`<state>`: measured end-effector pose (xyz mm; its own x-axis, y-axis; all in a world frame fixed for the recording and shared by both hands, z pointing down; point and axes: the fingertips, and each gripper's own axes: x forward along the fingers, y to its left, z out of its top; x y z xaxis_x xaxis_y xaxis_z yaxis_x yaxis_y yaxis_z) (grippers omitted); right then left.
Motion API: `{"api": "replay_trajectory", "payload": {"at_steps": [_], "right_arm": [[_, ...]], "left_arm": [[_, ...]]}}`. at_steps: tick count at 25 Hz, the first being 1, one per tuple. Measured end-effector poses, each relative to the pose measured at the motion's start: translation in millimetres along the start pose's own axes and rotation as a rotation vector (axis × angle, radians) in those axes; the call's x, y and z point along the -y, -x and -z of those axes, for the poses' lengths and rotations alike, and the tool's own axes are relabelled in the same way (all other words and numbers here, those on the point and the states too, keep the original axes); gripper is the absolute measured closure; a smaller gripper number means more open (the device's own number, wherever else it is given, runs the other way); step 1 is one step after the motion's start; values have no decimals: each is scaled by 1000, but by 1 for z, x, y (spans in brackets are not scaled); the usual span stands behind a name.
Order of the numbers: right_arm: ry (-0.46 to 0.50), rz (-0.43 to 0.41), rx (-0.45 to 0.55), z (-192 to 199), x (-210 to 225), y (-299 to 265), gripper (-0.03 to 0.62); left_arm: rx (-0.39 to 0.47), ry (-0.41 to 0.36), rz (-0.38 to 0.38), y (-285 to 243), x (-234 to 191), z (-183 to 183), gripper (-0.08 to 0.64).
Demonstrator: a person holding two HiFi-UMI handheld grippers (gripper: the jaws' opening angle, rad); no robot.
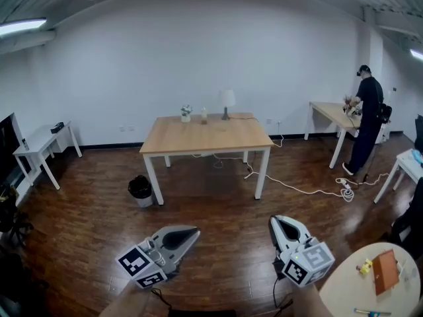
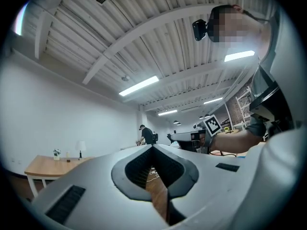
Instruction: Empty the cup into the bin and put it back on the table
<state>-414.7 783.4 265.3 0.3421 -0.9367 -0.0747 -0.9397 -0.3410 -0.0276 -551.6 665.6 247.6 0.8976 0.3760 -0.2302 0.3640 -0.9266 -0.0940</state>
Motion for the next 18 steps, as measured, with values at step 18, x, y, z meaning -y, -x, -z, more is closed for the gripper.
{"api": "replay_trajectory", "payload": {"at_steps": [18], "right_arm": [[6, 29, -8, 0, 57, -140, 592]], "left_arm": [[20, -12, 49, -54, -144, 21, 560]]}}
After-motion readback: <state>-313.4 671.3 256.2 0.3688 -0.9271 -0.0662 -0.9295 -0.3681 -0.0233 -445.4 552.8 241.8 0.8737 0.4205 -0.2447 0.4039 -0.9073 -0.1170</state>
